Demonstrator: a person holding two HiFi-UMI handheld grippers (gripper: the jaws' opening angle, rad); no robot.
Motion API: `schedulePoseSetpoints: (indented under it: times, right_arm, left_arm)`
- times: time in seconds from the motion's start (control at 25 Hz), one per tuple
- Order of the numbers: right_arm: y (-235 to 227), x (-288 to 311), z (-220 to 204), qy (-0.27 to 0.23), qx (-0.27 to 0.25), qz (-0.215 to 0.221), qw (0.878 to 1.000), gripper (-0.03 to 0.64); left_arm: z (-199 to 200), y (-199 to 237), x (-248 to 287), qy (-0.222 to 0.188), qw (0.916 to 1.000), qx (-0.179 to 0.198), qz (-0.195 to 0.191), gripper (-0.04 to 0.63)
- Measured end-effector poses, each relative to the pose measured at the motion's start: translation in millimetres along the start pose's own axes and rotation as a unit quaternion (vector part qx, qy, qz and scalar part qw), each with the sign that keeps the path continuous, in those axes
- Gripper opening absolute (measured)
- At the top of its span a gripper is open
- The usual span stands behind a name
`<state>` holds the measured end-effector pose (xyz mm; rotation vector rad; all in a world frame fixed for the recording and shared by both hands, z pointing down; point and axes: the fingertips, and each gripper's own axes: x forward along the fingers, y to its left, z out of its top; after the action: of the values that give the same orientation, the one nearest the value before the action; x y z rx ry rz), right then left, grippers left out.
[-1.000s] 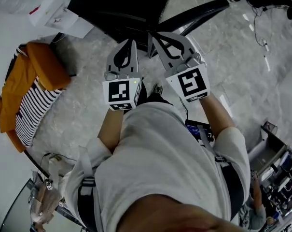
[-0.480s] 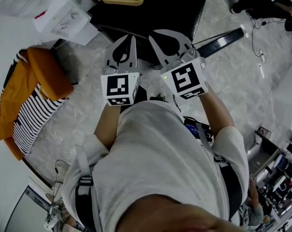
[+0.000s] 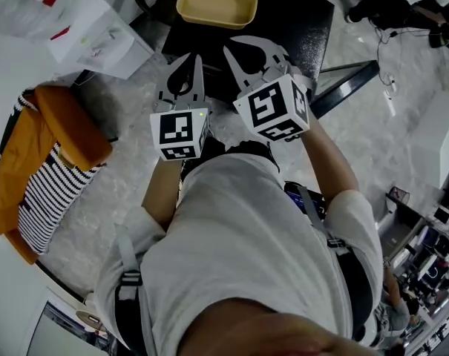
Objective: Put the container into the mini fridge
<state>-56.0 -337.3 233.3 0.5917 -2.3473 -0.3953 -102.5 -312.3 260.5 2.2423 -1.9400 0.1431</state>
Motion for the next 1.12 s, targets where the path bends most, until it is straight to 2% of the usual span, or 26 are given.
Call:
schedulePoseSetpoints:
  times: [0.16, 0.24, 0.32, 0.52, 0.8, 0.88, 1.12]
  right_arm:
    - [-11, 30, 2, 0.048, -0.073, -0.027, 0.996, 0.045]
    - [-16, 41, -2, 0.072, -0.106, -0.032, 0.991, 0.080]
    - [-18, 53, -6, 0.097, -0.136, -0.028, 0.986, 0.112]
    - [-17, 75, -13, 0.142, -0.187, -0.014, 0.972, 0.112]
    - [-18, 92, -25, 0.184, -0.225, -0.015, 0.957, 0.110]
    - [-19, 92, -27, 0.191, -0.234, -0.020, 0.953, 0.086]
    - [-14, 80, -32, 0.193, -0.236, -0.020, 0.952, 0.054]
  left_arm:
    - [-1, 22, 10, 0.001, 1.0000, -0.007, -0.001, 0.012]
    - [-3, 28, 13, -0.001, 0.9998, -0.017, 0.002, 0.012]
    - [-5, 34, 14, -0.001, 0.9997, -0.025, 0.006, 0.012]
    - [-14, 50, 11, 0.007, 0.9993, -0.035, 0.011, 0.012]
    - [-25, 59, 6, 0.013, 0.9988, -0.045, 0.016, 0.012]
    - [-28, 56, 5, 0.016, 0.9987, -0.046, 0.014, 0.012]
    - [-33, 39, 4, 0.020, 0.9987, -0.046, 0.000, 0.012]
